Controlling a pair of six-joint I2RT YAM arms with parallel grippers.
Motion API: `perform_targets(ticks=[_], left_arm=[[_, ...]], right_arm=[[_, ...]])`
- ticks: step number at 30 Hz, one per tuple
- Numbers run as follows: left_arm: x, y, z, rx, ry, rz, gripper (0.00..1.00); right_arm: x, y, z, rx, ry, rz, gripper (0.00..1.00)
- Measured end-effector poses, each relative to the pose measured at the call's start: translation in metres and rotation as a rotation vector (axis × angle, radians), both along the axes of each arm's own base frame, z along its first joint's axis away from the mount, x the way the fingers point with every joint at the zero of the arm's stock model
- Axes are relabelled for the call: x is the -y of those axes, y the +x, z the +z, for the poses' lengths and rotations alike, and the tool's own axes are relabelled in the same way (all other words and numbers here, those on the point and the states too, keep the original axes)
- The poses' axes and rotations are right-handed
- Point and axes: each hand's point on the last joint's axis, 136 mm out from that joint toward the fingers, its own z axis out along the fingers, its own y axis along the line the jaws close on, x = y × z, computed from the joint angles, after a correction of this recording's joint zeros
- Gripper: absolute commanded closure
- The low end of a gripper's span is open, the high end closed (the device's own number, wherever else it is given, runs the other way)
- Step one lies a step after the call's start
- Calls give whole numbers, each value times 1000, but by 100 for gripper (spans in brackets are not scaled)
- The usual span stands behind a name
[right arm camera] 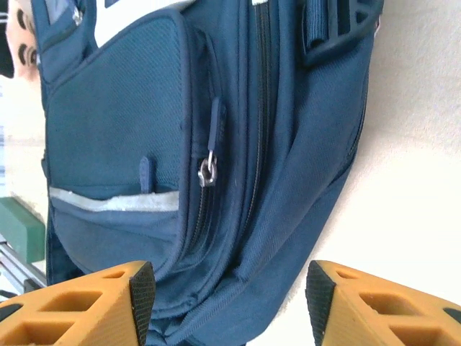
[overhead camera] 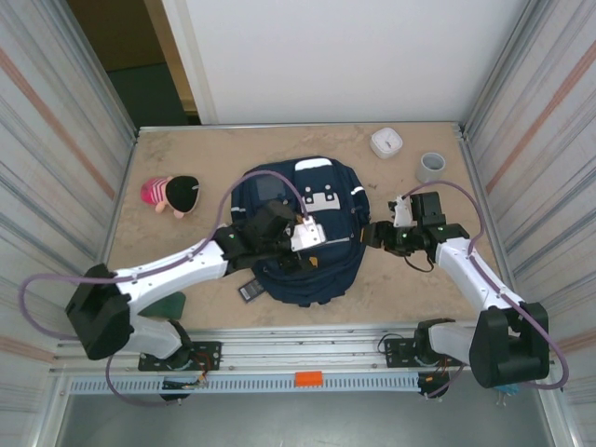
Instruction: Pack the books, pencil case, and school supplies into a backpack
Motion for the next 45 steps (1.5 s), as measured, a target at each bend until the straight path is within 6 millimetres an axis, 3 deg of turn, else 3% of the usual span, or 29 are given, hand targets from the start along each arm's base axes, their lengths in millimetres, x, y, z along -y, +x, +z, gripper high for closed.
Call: perform_targets(ticks=[4,9,11,12,13,14,15,16,21,27,33,40,45], left_arm=[[10,2,-32,-8,67,-42,8],[24,10,-56,-6,89,-55,7],[29,15,-64,-5,98,-50,11],[32,19,-67,0,102,-44,19],[35,24,-69,6,104,-34,41],[36,26,-70,5,105,-30,73],[38,26,-72,5,106,-35,90],[40,24,-72,6,104,-40,93],[37,22,-49,-9,22,-93,100],[2,23,4,-15,-101,-126,100],[-23,17,38,4,-163,-151,100],[-32,3,36,11,-130,-213,100],[-35,0,27,12,-111,-236,100]], right_arm=[[-1,4,3,20,5,-3,41],[-1,6,4,30,7,-2,41],[-1,7,5,35,7,-2,41],[-1,7,5,37,8,-2,41],[-1,7,6,40,8,-2,41],[-1,8,6,42,9,-3,41],[-1,8,7,47,9,-3,41],[-1,9,8,54,10,-3,41],[-7,10,23,96,110,14,40],[-10,20,44,163,188,39,39],[-16,41,60,189,236,79,38],[-20,69,49,189,208,128,37],[-41,75,31,177,180,228,36]])
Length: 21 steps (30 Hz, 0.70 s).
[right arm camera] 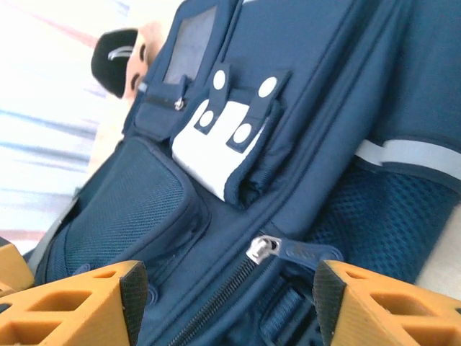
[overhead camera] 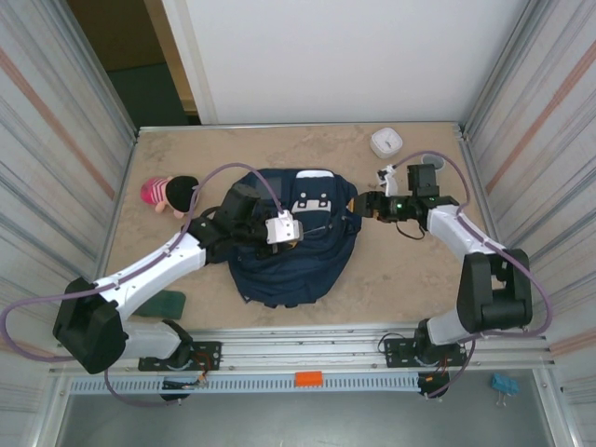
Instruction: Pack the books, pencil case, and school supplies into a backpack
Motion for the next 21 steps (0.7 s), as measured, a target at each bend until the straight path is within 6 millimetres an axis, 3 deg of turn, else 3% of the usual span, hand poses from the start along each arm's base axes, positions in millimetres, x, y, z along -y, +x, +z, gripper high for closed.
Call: perform_targets(ticks=[7,13,18,21], left_arm=[[-6,5,1,-6,-19,3,100],[-9,7,4,-15,-40,0,100],[-10,9,5,-16,-49,1,100],[-11,9,6,-18,-53,1,100]], right_arm=[[-14,10,-27,-33,-20,69,34],[-20,8,-37,-44,13,128,32],[-28,8,-39,-73,88,184,37],[-32,3,-35,-78,118,228,45]])
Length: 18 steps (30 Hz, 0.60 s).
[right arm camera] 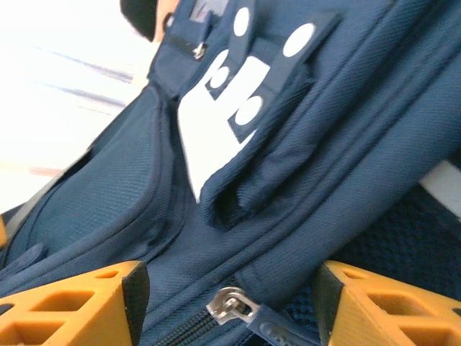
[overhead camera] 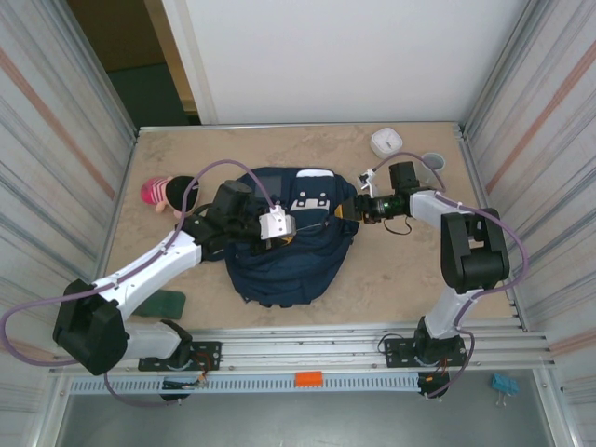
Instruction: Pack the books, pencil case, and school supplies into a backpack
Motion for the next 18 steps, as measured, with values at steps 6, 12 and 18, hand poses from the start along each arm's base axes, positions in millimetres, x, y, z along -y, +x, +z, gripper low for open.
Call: perform_targets(ticks=[6,12,18], left_arm=[[-1,4,2,9,-15,8,100],[0,6,4,19,-21,12,100],[-2,12,3,39,-13,36,100]], right_arm=[[1,-7,3,2,27,34,63],[2,-14,1,-21,21,45,81],[5,-14,-3,-42,-1,29,95]])
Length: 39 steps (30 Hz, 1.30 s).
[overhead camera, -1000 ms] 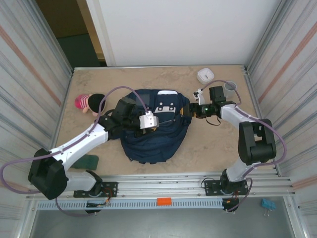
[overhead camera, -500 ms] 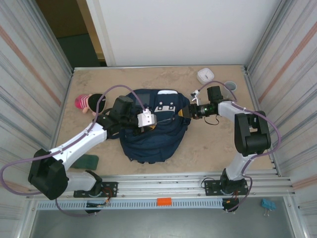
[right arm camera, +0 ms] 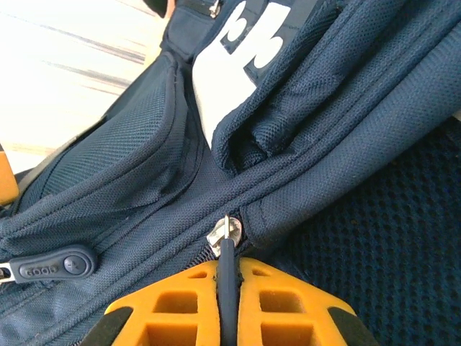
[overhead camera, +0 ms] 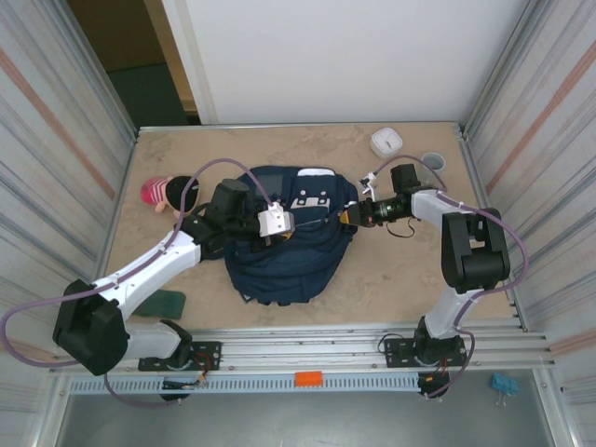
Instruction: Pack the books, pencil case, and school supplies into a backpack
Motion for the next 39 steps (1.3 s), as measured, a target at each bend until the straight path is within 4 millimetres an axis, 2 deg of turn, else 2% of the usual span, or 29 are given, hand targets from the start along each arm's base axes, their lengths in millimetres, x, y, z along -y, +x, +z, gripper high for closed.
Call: perform_targets(ticks=[2,8,19,22,26,34,39], left_arm=[[-2,4,-2,10,10,20,100],[-6,13,-5,45,28,68,100],[-1,12,-12,37,66,136,100],[1,12,-14,9,66,197,100],[9,15,-18,-37,47,294,100],[16,30,-19,-97,-25,478,100],[21,40,-28,-133,-20,571,100]], right_arm=[[2,1,-1,3,-21,-11,100],[10,3,2,28,-102,-53,100],[11,-1,7,65,-277,-80,100],[8,-6,16,81,-303,-71,100],[3,-10,36,136,-315,-68,100],[-11,-31,59,198,-333,-32,100],[-24,-55,65,212,-340,-13,100]])
